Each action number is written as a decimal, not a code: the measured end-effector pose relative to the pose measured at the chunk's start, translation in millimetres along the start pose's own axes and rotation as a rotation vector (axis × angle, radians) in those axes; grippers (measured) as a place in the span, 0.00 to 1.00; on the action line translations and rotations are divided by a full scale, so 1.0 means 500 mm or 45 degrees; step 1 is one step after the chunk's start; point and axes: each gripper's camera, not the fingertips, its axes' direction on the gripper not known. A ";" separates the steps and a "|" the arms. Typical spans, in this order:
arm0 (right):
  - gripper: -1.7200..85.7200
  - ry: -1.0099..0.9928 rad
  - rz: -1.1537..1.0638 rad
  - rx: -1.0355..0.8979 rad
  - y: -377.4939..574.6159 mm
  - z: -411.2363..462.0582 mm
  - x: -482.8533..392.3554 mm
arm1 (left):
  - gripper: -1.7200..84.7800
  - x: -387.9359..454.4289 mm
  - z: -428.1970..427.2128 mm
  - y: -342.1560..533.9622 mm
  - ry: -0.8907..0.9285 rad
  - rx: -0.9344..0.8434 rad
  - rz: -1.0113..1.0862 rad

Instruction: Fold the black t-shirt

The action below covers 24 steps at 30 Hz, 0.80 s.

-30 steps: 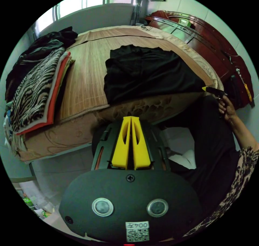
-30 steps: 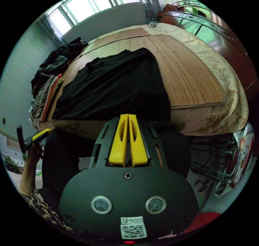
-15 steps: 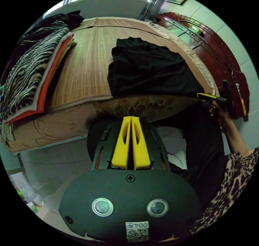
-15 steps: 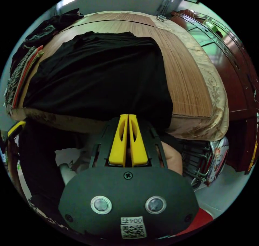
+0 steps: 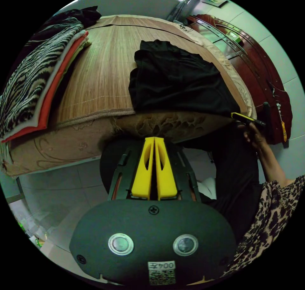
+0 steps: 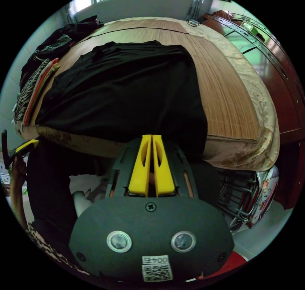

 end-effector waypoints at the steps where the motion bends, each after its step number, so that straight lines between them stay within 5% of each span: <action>1: 0.01 -0.028 0.007 -0.021 -0.018 0.002 0.008 | 0.02 -0.002 0.000 -0.007 0.012 0.009 0.001; 24: 0.01 -0.060 0.047 0.045 -0.333 0.013 0.079 | 0.02 0.090 0.009 -0.246 -0.049 0.000 0.227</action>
